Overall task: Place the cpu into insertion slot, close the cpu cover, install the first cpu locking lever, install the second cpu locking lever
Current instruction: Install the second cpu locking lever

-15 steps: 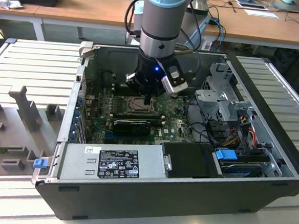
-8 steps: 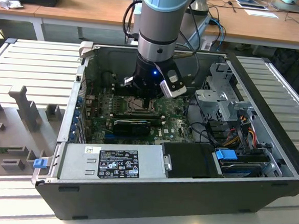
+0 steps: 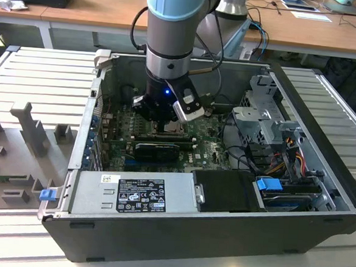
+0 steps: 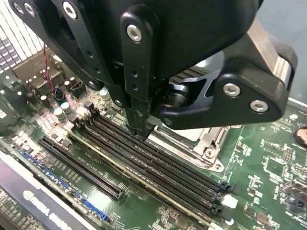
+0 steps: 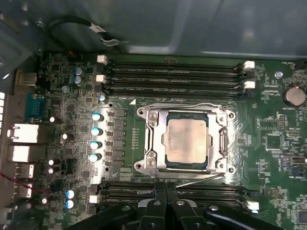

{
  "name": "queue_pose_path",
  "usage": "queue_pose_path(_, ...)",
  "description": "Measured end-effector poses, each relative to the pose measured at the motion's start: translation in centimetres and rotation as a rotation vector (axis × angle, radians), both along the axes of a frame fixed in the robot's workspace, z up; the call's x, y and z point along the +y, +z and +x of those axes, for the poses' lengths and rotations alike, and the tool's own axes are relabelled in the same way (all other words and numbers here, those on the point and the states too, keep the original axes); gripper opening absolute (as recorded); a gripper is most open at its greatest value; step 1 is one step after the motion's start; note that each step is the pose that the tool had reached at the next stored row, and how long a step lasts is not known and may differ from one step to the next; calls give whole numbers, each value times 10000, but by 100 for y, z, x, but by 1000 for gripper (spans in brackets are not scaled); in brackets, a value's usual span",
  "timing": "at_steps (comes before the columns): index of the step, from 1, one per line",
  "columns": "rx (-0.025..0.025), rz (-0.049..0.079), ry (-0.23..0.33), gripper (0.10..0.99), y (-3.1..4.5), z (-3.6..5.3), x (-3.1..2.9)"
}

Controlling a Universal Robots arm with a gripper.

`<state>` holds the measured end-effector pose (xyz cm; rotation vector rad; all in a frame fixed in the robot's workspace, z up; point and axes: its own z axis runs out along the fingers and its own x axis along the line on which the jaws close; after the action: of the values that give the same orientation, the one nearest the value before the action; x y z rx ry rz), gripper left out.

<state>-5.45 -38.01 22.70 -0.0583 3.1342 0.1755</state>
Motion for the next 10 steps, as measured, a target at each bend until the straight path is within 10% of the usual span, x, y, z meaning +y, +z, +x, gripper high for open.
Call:
queue_pose_path(8, 0, 328, 296, 106, -135, -84, -21)
queue_pose_path(10, -4, 579, 308, 106, -146, -116, -63)
